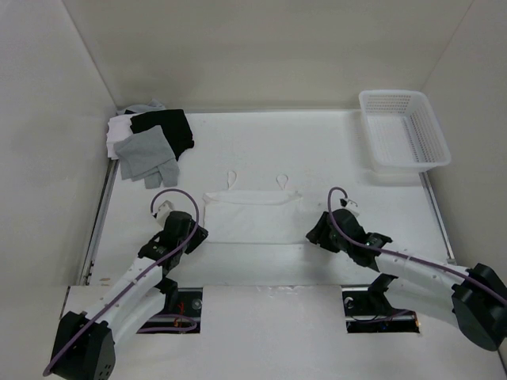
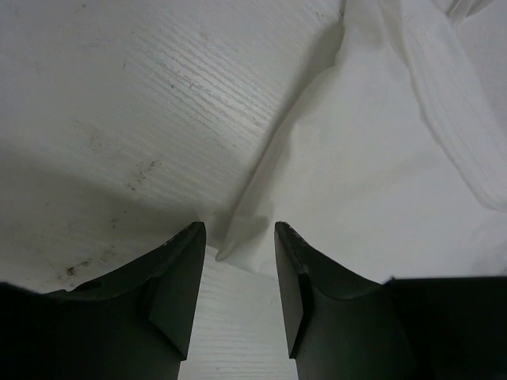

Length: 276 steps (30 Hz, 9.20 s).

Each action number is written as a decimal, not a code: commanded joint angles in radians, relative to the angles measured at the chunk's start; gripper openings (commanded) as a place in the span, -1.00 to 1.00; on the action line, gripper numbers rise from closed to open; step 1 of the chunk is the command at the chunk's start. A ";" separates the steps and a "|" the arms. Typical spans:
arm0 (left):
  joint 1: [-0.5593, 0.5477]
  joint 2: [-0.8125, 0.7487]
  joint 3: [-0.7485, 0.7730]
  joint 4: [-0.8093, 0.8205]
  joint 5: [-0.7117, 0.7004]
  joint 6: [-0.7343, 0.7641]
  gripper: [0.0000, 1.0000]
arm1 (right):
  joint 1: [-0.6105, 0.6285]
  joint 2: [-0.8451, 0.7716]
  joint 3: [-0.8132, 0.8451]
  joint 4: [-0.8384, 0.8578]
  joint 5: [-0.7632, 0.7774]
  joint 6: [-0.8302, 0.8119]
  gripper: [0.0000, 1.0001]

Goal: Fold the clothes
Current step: Fold the tank top

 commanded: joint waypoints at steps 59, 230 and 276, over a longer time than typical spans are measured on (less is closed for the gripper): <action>0.109 0.366 0.330 0.491 0.119 0.076 -0.95 | -0.327 0.239 0.331 0.148 -0.297 -0.231 -0.85; 0.174 0.244 0.313 0.424 0.340 -0.034 -0.96 | -0.342 0.122 0.315 0.172 -0.462 -0.188 -0.86; 0.475 0.581 -0.121 1.016 0.627 -0.199 -0.63 | -0.163 0.238 0.038 0.292 -0.300 -0.095 -0.63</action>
